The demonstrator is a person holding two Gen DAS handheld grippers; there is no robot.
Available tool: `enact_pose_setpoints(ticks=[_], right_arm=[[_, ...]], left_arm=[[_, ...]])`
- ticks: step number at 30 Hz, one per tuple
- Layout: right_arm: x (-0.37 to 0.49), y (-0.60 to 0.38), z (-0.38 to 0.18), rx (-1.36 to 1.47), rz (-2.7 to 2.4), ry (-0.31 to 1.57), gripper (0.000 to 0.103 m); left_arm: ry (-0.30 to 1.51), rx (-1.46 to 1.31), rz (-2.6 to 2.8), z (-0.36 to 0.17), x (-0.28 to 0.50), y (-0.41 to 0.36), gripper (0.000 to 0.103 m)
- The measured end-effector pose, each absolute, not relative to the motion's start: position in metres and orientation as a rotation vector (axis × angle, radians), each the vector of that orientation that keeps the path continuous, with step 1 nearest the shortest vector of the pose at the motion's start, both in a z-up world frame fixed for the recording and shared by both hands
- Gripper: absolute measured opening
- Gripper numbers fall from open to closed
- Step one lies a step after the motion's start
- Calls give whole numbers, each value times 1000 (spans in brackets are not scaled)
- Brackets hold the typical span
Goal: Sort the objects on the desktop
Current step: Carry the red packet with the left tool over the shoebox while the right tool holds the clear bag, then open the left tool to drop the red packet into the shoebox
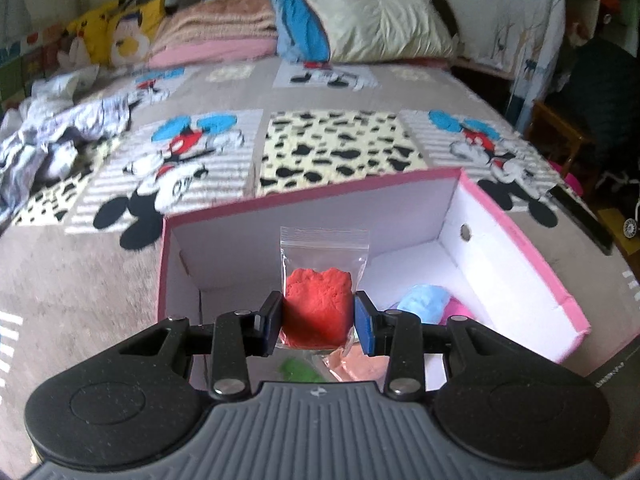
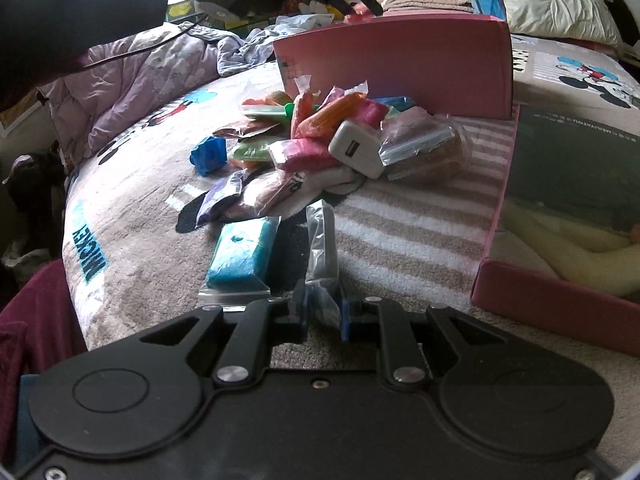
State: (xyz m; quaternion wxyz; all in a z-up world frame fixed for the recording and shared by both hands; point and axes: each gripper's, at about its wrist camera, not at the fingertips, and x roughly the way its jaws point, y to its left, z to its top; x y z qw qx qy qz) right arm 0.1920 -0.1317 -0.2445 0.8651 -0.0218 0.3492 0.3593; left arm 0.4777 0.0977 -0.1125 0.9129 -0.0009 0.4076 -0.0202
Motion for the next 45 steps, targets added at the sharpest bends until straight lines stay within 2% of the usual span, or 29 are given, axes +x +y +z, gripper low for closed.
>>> enact_pose_setpoints(ticks=[10,22,24,25,26,28,45], right_arm=[[194,-134,-247,-29,761,732,14],[197,-135,-248,-15,772,735,13],[197,-136,-249,-11,773,735,13],[197,-136,-249,-10,774,735,13],[197,-136,-249,-11,774,735,13],[197,-136,-249,-12,774,735,13],[196,-136,-250,5,763,740,13]], left_arm=[[970,-16,-2,-141,511,102,36],[1042,20,48,-153,529,97,36],[1052,8,54,-155,531,99,40],[1055,0,56,-156,531,100,47],[1056,-7,60,-156,531,101,51],[1056,-21,67,-155,531,103,52],[938,-12,53,-120,488,106,52]])
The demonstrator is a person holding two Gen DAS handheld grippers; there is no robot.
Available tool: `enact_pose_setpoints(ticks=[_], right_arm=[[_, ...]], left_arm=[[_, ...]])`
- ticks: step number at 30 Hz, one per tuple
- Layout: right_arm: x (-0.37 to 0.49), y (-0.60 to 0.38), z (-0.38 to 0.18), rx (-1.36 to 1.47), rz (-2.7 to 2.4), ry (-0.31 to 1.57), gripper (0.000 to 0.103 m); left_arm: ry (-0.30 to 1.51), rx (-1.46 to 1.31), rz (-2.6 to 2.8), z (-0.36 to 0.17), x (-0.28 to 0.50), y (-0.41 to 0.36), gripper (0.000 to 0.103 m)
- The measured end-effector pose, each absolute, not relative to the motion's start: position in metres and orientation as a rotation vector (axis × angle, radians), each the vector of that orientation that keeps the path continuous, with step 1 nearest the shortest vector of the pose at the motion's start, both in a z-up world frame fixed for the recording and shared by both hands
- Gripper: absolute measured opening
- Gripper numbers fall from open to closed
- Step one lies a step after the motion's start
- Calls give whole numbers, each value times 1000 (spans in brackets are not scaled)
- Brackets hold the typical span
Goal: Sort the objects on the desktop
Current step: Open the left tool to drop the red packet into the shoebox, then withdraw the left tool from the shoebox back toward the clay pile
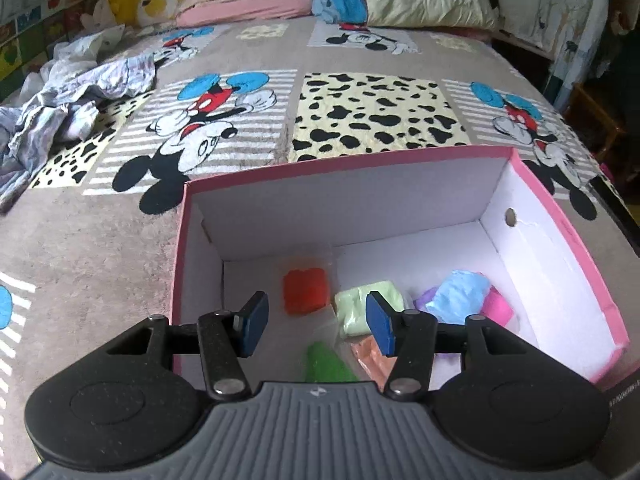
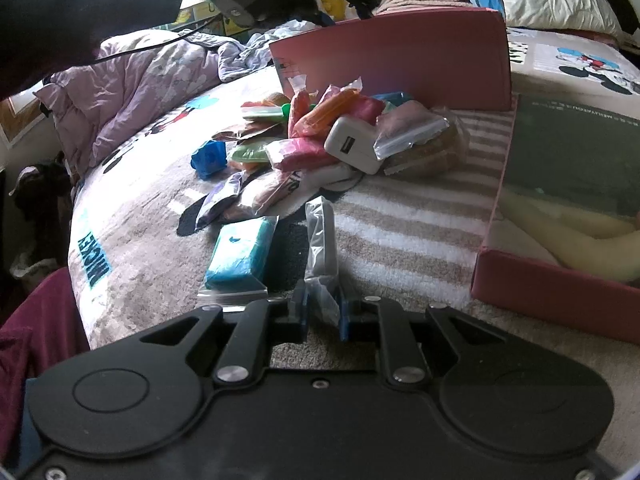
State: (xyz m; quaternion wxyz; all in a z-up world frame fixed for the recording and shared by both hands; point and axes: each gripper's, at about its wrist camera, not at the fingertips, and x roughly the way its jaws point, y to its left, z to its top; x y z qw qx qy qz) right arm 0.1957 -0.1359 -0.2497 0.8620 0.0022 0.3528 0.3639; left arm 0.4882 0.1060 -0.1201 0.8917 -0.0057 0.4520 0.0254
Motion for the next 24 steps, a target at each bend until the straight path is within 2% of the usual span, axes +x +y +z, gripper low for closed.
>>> enact_pose_setpoints(ticks=[13,17,24], right_arm=[[201,-137,-245,48,747,781,13],[204,-139,-243,75,745,802,13],[204,-141,-231,87,743,802,13]], left_arm=[[865,19,-4,-92,425,92,52],[846,19,-15,-86,404,89,59],[817,19,-41,-77,371,86,59]])
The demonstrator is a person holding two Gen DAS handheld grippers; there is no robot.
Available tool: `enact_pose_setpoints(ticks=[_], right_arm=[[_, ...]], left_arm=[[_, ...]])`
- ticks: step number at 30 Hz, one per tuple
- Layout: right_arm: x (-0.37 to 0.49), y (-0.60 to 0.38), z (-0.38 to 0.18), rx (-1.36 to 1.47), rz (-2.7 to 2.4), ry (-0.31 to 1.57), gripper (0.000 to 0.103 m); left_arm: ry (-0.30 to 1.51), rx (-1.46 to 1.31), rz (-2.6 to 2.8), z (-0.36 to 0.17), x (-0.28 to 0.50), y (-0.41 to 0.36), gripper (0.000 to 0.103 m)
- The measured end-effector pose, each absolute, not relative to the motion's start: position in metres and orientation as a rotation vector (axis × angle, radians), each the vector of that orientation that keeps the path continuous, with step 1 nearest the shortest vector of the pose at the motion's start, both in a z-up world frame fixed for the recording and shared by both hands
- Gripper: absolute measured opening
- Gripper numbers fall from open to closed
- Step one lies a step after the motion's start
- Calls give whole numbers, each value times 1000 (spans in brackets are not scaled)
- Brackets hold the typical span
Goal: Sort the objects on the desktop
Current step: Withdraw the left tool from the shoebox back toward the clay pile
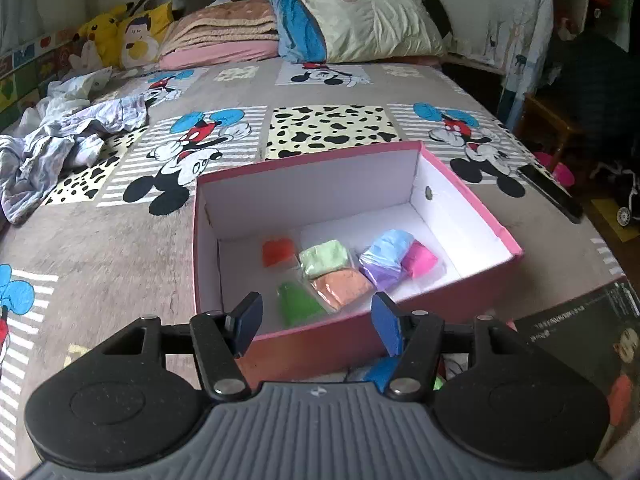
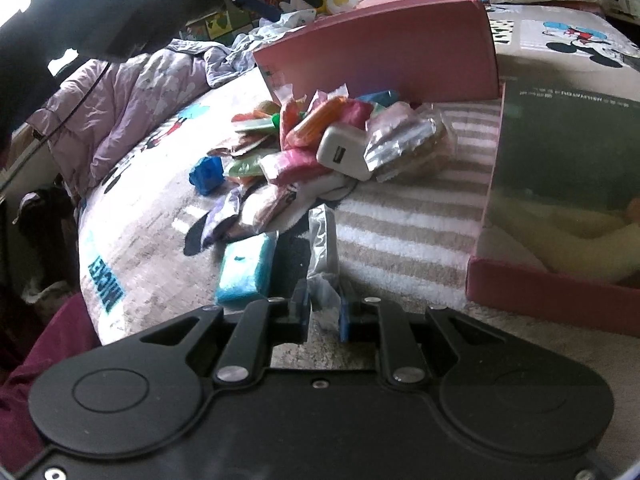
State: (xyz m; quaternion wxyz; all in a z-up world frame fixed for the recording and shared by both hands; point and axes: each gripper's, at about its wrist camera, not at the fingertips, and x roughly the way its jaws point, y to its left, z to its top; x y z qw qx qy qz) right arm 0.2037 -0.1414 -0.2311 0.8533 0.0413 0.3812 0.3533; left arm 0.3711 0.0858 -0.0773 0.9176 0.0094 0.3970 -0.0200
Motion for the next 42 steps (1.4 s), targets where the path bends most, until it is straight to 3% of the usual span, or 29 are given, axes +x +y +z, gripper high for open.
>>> enact_pose_setpoints(ticks=[23,42], right_arm=[[195,-162,-190,128,739,741,13],[205,-181,-149,147,709,635,13]], left_arm=[[752,-14,-57,-85,291,94,59],[759,-76,-109,-152,201,83,59]])
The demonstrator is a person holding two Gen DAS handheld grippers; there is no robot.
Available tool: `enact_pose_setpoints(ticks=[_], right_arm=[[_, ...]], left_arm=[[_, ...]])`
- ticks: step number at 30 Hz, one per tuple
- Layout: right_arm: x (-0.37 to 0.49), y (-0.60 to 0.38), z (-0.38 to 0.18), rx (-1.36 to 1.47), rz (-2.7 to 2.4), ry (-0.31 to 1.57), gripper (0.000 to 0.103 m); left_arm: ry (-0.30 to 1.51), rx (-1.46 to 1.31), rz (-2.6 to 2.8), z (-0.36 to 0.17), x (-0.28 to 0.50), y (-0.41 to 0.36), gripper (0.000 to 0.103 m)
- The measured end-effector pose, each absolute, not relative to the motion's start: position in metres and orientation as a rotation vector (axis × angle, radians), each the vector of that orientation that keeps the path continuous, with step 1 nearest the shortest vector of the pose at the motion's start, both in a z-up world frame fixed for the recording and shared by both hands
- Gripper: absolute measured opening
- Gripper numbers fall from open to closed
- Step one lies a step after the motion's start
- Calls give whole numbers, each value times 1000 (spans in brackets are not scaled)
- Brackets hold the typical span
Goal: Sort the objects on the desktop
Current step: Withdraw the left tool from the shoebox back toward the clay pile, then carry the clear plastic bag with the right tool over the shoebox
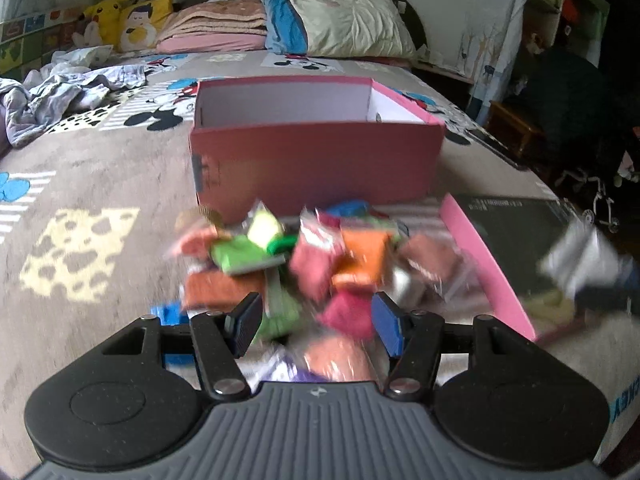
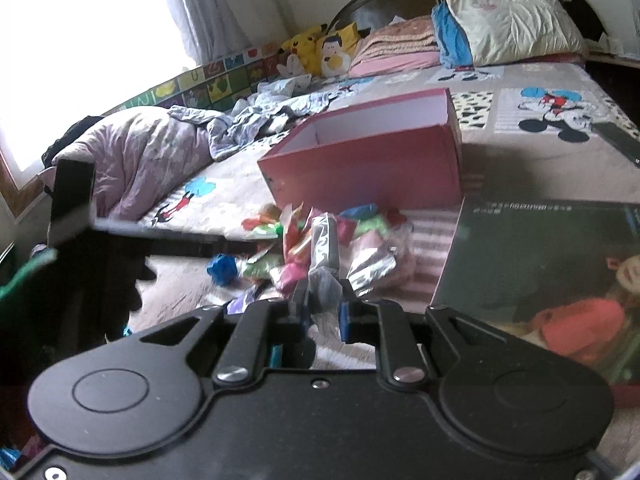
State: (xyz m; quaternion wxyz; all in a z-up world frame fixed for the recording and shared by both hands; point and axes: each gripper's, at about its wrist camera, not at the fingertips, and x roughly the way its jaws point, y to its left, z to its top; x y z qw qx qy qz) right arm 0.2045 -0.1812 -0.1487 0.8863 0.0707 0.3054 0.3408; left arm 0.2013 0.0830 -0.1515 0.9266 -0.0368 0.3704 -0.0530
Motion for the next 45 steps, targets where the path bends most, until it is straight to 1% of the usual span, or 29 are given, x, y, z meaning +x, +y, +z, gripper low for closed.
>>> enact_pose_setpoints(ticks=[9,20,24,32,45], right_arm=[[215,-183,-129,114,704,589,13],[229,-179,-108,59,715,549,13],[236,-174,-103,34,721,539,13],[255,-164,-90,-18,726,509,13],[321,-144,-67,-130,694,462,13]], left_arm=[[728,-158,-57,-175,167,80,59],[738,-363,39,-193,161,98,59],[745,-394,63,-201,164,99,59],[723,-402,37,-213,166,100,59],[600,-291,25,-207,155,90,59]])
